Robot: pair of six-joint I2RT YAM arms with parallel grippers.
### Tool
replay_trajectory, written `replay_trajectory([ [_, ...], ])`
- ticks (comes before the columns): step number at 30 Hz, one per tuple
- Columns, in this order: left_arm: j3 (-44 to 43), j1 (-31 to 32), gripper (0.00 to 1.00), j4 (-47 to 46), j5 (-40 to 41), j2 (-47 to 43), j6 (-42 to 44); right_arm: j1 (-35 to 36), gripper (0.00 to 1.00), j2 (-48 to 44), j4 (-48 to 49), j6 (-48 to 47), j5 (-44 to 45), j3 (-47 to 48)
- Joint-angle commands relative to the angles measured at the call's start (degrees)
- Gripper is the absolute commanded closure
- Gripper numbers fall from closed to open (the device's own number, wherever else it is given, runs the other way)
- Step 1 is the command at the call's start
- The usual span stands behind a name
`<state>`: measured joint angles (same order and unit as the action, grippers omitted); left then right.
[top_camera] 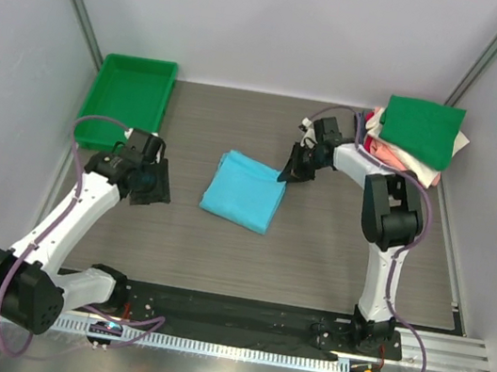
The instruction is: Fold and stack the t-shirts
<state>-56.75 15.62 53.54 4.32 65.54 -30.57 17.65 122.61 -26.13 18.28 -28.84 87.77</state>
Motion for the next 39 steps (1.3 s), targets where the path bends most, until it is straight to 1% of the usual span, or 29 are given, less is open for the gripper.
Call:
replay_trajectory([
  [1, 0.5, -0.24, 0.49, -1.77, 1.75, -1.9, 0.77, -1.21, 0.99, -8.34, -8.4, -4.91, 7.38, 4.25],
  [6, 0.68, -0.32, 0.49, -2.65, 1.31, -1.82, 0.77, -2.26, 0.99, -14.57, -13.5, -8.52, 12.57, 7.41],
  [14, 0.85, -0.24, 0.5, -3.09, 0.43, -1.11, 0.77, -4.64, 0.99, -19.95, -18.08, -12.13, 14.6, 13.83],
  [22, 0.94, -0.32, 0.51, -3.35, -0.27, -0.24, 0.86, -7.72, 0.99, -21.71, -20.89, -14.85, 16.62, 22.61],
  [32, 1.03, -0.32, 0.51, -3.27, -0.71, 0.73, 0.95, -11.4, 0.99, -22.76, -21.95, -17.4, 17.85, 32.64],
  [36, 1.2, -0.32, 0.51, -3.53, -1.59, 1.43, 1.04, -13.78, 0.99, -22.94, -22.12, -17.58, 17.59, 36.68],
  [39, 1.12, -0.32, 0.52, -3.53, -2.12, 2.14, 1.12, -16.85, 0.99, -22.94, -22.3, -17.41, 15.84, 40.63],
])
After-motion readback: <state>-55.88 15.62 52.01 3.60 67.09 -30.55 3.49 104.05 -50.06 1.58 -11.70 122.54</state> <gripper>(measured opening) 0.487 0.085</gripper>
